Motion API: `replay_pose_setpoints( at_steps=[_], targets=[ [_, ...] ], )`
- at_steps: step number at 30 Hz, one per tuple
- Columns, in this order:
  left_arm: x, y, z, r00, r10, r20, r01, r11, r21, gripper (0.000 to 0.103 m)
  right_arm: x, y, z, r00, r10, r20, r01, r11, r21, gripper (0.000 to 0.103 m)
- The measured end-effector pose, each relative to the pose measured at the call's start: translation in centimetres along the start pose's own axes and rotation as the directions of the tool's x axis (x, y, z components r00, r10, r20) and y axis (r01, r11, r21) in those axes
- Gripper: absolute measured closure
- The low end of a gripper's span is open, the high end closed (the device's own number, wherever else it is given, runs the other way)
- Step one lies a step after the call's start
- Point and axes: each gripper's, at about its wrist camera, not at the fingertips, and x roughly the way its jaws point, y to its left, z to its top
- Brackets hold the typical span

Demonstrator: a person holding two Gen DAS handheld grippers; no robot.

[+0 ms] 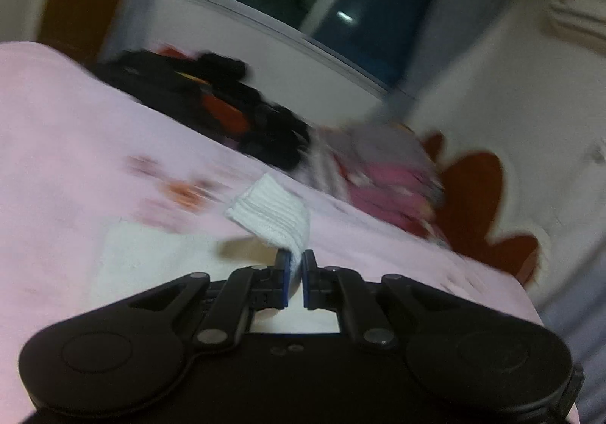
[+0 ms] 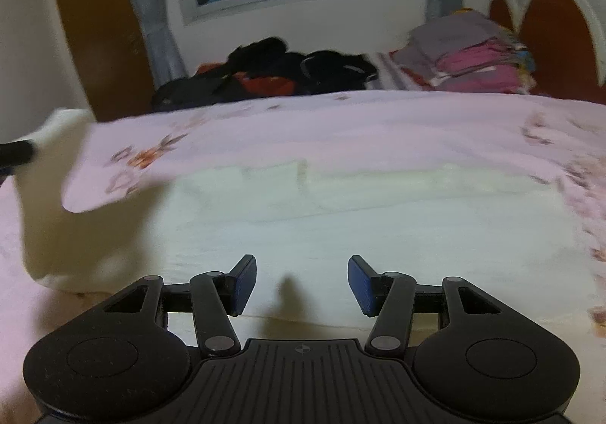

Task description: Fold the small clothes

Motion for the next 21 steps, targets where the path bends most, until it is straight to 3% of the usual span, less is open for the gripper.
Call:
replay_pose_setpoints(
  at_steps=[4,9,13,14,16,18,21],
  targets=[
    [4.2,-5.6,-3.8,0.992,-0.08,-0.097,0.086,0.995,0.054,0.097,-2.2,-4.2,-0.3,0.999,-0.044,0.007,0.044,0.998,0.04,0.05],
    [7.7,-9.7,-9.2,0.974,-0.069,-0.216,0.104,0.983,0.153,0.097,-4.1,-9.0,-0.9,0.996,-0.086,-0.009,0.086,0.992,0.098,0.049],
    [8.1,-10.7,-11.1,0.963,-0.028,-0.268,0.089,0.972,0.218,0.073,-5.0,-11.2,-1.3,0.998,-0.063,-0.025,0.066,0.986,0.151,0.049],
    [7.6,-10.5,-11.1,0.965,-0.017,-0.26,0.079,0.969,0.232,0.071,-5.2,-11.5,-1.2,0.999,-0.047,-0.026,0.05,0.985,0.166,0.049],
    [6.2,-10.0,-10.8,0.974,0.032,-0.225,0.029,0.965,0.262,0.052,-5.2,-11.3,-1.3,0.999,-0.023,-0.025,0.027,0.984,0.175,0.049],
    [4.5,-8.3,-10.4,0.978,0.095,-0.184,-0.044,0.963,0.264,0.039,-4.6,-10.6,-0.8,1.0,0.007,-0.027,-0.002,0.986,0.167,0.049],
    [3.5,-5.5,-9.7,0.968,0.204,-0.147,-0.161,0.951,0.263,0.04,-3.5,-8.8,-0.2,0.998,0.057,-0.029,-0.051,0.986,0.156,0.049]
  ],
)
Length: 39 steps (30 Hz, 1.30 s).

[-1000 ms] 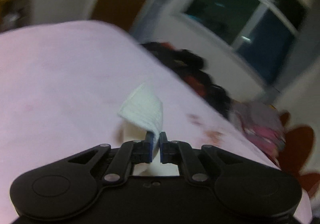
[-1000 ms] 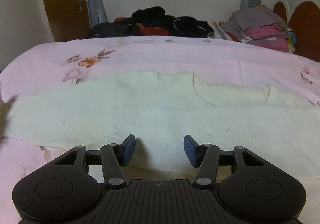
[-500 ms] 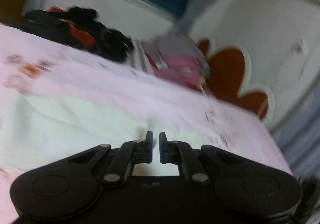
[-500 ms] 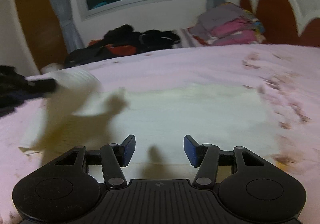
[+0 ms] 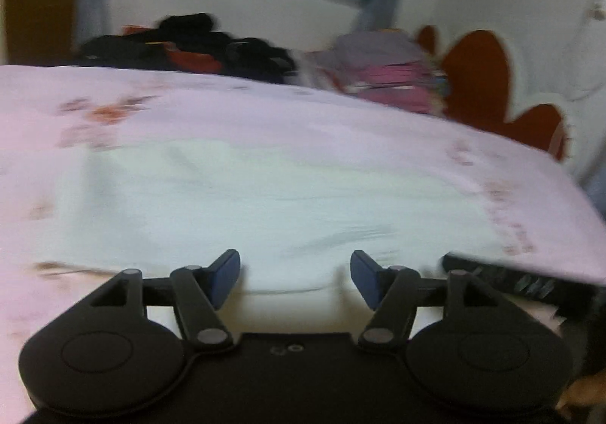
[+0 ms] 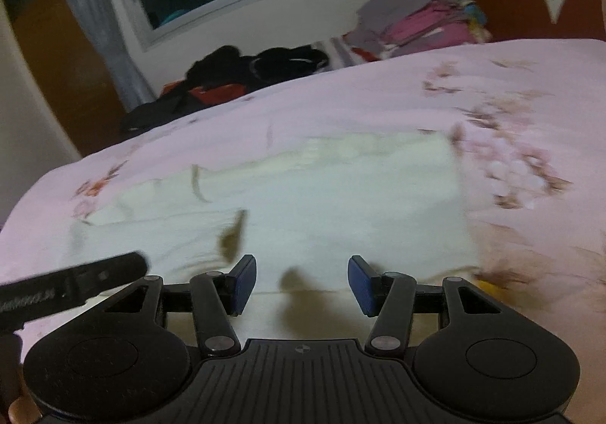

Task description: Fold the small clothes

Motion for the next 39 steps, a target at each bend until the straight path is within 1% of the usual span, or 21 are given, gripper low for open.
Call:
replay_pose_setpoints(
  at_steps=[4,7,10,11,12,13,15,17,19,21,23,26,27,29,31,32,33,34,36,37,39],
  targets=[
    [-0.5,3.4,-1.0,0.994,0.102,-0.023,-0.103,0.995,-0.02,0.04,3.1,1.9,0.7,0.997,0.061,-0.044,-0.06,0.998,0.02,0.049],
    [-1.1,5.5,-1.7,0.988,0.151,-0.027,-0.152,0.988,-0.038,0.04,5.2,3.1,0.9,0.992,0.099,-0.082,-0.096,0.994,0.044,0.05],
    [-1.3,7.0,-2.1,0.98,0.194,-0.035,-0.196,0.979,-0.055,0.04,6.1,4.3,0.8,0.993,0.092,-0.07,-0.092,0.996,0.001,0.05],
    [-1.1,7.3,-2.1,0.978,0.206,-0.037,-0.207,0.976,-0.059,0.04,6.2,4.8,0.7,0.994,0.089,-0.066,-0.091,0.996,-0.02,0.055],
    [-0.9,7.6,-2.1,0.976,0.214,-0.04,-0.216,0.974,-0.062,0.04,6.3,5.1,0.6,0.993,0.095,-0.073,-0.098,0.995,-0.034,0.086],
    [-0.8,7.8,-2.1,0.973,0.226,-0.04,-0.228,0.972,-0.065,0.04,6.3,5.3,0.6,0.991,0.109,-0.082,-0.112,0.993,-0.031,0.094],
    [-0.7,8.2,-2.1,0.971,0.238,-0.034,-0.24,0.968,-0.066,0.039,5.8,5.8,0.6,0.993,0.103,-0.061,-0.106,0.992,-0.06,0.094],
    [-0.5,8.1,-2.0,0.966,0.256,-0.028,-0.257,0.964,-0.06,0.037,4.5,6.1,1.1,0.995,0.097,-0.017,-0.098,0.991,-0.094,0.094],
    [-0.1,8.1,-1.9,0.962,0.272,-0.019,-0.273,0.96,-0.057,0.035,2.7,6.0,1.9,0.996,0.078,0.041,-0.072,0.989,-0.13,0.094],
    [0.2,8.0,-1.9,0.96,0.281,-0.012,-0.281,0.958,-0.059,0.034,1.1,5.2,3.0,0.995,0.059,0.081,-0.047,0.988,-0.15,0.094],
    [0.5,7.8,-1.8,0.956,0.293,-0.001,-0.293,0.955,-0.05,0.034,0.0,4.0,3.8,0.994,0.04,0.101,-0.025,0.988,-0.151,0.094],
    [0.9,7.3,-1.5,0.954,0.299,0.015,-0.299,0.954,-0.03,0.034,-0.9,2.0,4.4,0.993,-0.017,0.115,0.035,0.987,-0.157,0.094],
    [1.0,7.1,-1.4,0.954,0.3,0.022,-0.299,0.954,-0.02,0.036,-1.0,1.1,4.5,0.993,-0.033,0.109,0.049,0.988,-0.147,0.094],
    [1.0,6.5,-1.4,0.953,0.299,0.041,-0.3,0.954,0.013,0.044,-0.9,-0.6,4.3,0.993,-0.071,0.096,0.083,0.988,-0.128,0.094],
    [1.1,5.8,-1.5,0.952,0.299,0.061,-0.302,0.952,0.053,0.058,-0.6,-2.2,3.7,0.992,-0.107,0.07,0.114,0.987,-0.111,0.094],
    [1.0,5.5,-1.6,0.952,0.297,0.07,-0.301,0.951,0.071,0.063,-0.2,-2.9,3.4,0.992,-0.119,0.05,0.124,0.987,-0.102,0.094],
    [1.0,5.2,-1.7,0.953,0.293,0.076,-0.3,0.95,0.088,0.074,0.2,-3.5,3.0,0.991,-0.131,0.031,0.134,0.986,-0.096,0.094],
    [1.0,4.9,-1.8,0.955,0.287,0.08,-0.294,0.951,0.099,0.083,0.7,-3.9,2.6,0.989,-0.146,0.016,0.147,0.985,-0.094,0.094],
    [1.0,4.4,-2.0,0.957,0.279,0.084,-0.287,0.95,0.123,0.092,1.2,-4.9,2.0,0.985,-0.17,-0.012,0.168,0.981,-0.092,0.094],
    [1.0,4.1,-2.1,0.956,0.279,0.087,-0.289,0.947,0.14,0.094,1.7,-5.1,1.6,0.982,-0.187,-0.026,0.183,0.979,-0.094,0.094],
    [1.1,4.1,-2.2,0.957,0.278,0.084,-0.288,0.946,0.149,0.094,2.0,-5.6,1.1,0.973,-0.228,-0.026,0.224,0.969,-0.104,0.094]
  ],
)
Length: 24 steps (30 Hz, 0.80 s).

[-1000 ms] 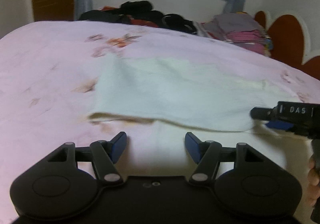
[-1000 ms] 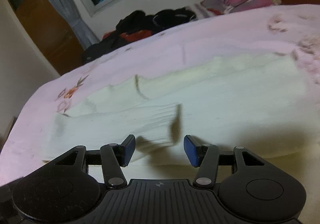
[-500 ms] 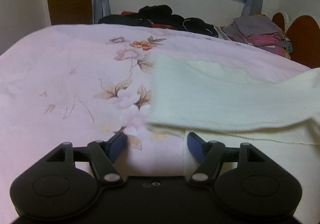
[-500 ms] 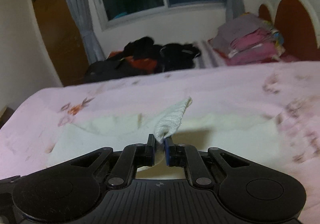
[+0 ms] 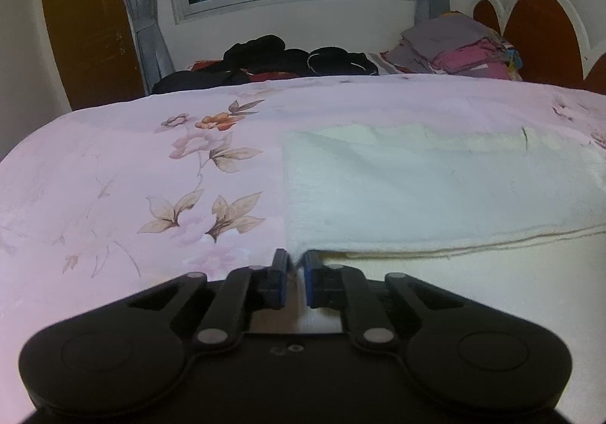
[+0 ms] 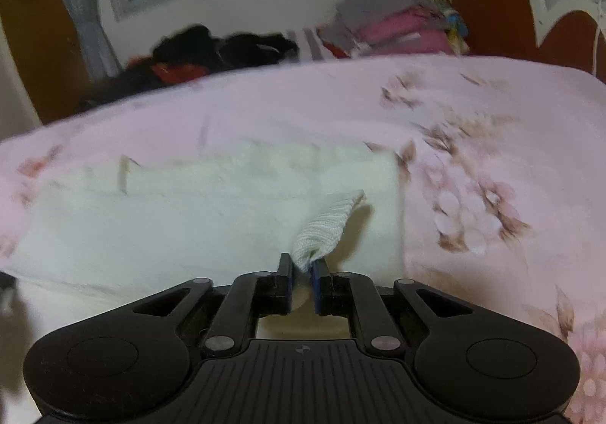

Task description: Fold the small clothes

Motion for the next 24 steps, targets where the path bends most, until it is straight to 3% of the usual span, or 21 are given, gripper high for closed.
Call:
replay_pose_setpoints(
  at_steps=[2,4,6,11,15,21,22,24],
  targets=[
    [0.0,0.2,0.1,1.0,-0.011,-0.013,0.011,1.0,0.003,0.094,-0.3,-0.2,-0.1,1.0,-0.013,0.011,0.013,1.0,0.004,0.092],
    [-0.3,0.6,0.4,0.999,-0.028,-0.031,0.028,1.0,-0.005,0.09,-1.1,0.0,0.0,0.996,-0.071,0.054,0.072,0.997,-0.012,0.065],
    [-0.9,1.4,0.7,0.998,-0.055,-0.044,0.053,0.998,-0.043,0.082,-2.1,-0.2,0.2,0.988,-0.105,0.109,0.107,0.994,-0.009,0.052],
    [-2.4,2.3,2.0,0.994,-0.109,-0.009,0.107,0.986,-0.128,0.08,-3.5,-0.4,0.8,0.982,-0.066,0.178,0.066,0.998,0.003,0.052],
    [-0.8,1.4,4.0,0.988,-0.152,-0.022,0.147,0.976,-0.162,0.08,-2.0,1.5,1.3,0.991,-0.004,0.136,0.008,1.0,-0.03,0.052],
    [3.2,0.7,5.8,0.986,-0.158,-0.046,0.148,0.975,-0.167,0.08,-0.6,0.5,0.5,0.995,-0.043,0.085,0.044,0.999,-0.007,0.052],
    [3.9,0.7,6.0,0.986,-0.159,-0.057,0.147,0.973,-0.177,0.08,-0.2,0.6,0.3,0.996,-0.06,0.067,0.063,0.997,-0.033,0.059],
    [5.5,0.7,6.2,0.984,-0.158,-0.076,0.142,0.973,-0.183,0.08,0.6,-0.2,-0.1,0.996,-0.076,0.043,0.077,0.997,-0.023,0.063]
  ],
)
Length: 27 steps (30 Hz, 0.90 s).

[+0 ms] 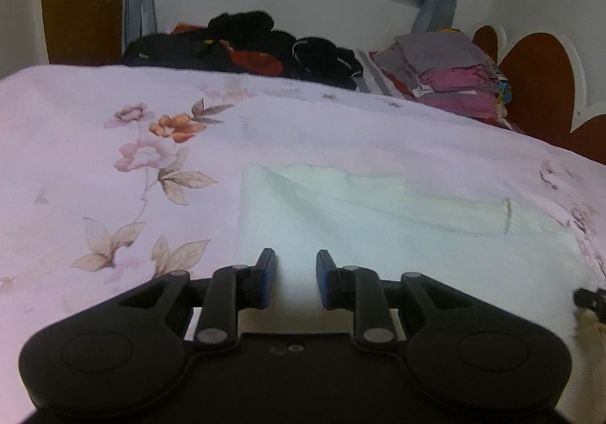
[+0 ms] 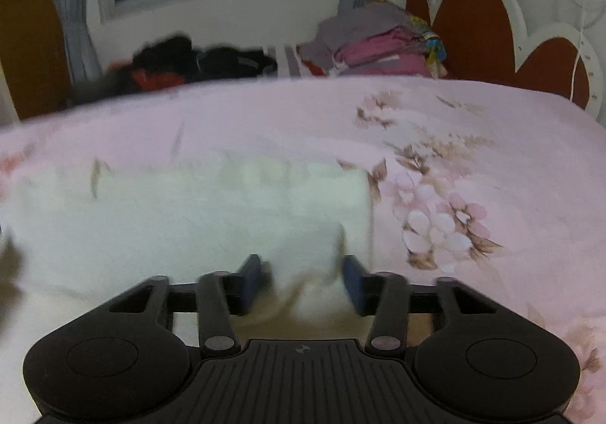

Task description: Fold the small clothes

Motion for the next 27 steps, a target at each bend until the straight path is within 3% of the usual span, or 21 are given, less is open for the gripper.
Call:
replay_pose_setpoints(
  at_steps=[4,7,14,21,23,25,27],
  targets=[
    [1.7,0.5,0.0,0.999,0.032,-0.008,-0.032,0.999,0.02,0.073,-1.5,-1.5,-0.2,0.999,0.008,0.041,-0.011,0.998,0.069,0.063],
    [1.3,0.3,-0.1,0.999,0.032,-0.006,-0.032,0.999,0.034,0.074,-3.6,-1.9,-0.4,0.997,0.048,0.057,-0.053,0.994,0.095,0.063],
    [0.9,-0.4,-0.7,0.999,0.044,0.02,-0.045,0.996,0.076,0.073,-4.4,0.0,-2.4,0.986,0.164,-0.009,-0.163,0.984,0.071,0.063],
    [0.9,-0.3,-0.5,0.999,0.048,0.013,-0.049,0.996,0.079,0.07,-2.4,1.1,-1.8,0.947,0.321,-0.019,-0.316,0.94,0.125,0.063],
    [0.9,-0.3,-0.5,0.999,0.051,0.013,-0.052,0.995,0.083,0.07,-2.4,1.0,-1.4,0.963,0.269,0.024,-0.269,0.954,0.128,0.063],
    [0.9,-0.3,-0.5,0.999,0.052,0.012,-0.053,0.995,0.082,0.068,-3.2,0.3,-1.2,0.984,0.142,0.107,-0.156,0.977,0.145,0.063],
    [0.9,-0.2,-0.5,0.999,0.053,0.012,-0.054,0.995,0.081,0.066,-3.8,-0.8,-1.0,0.985,0.103,0.138,-0.127,0.976,0.177,0.063]
  ],
)
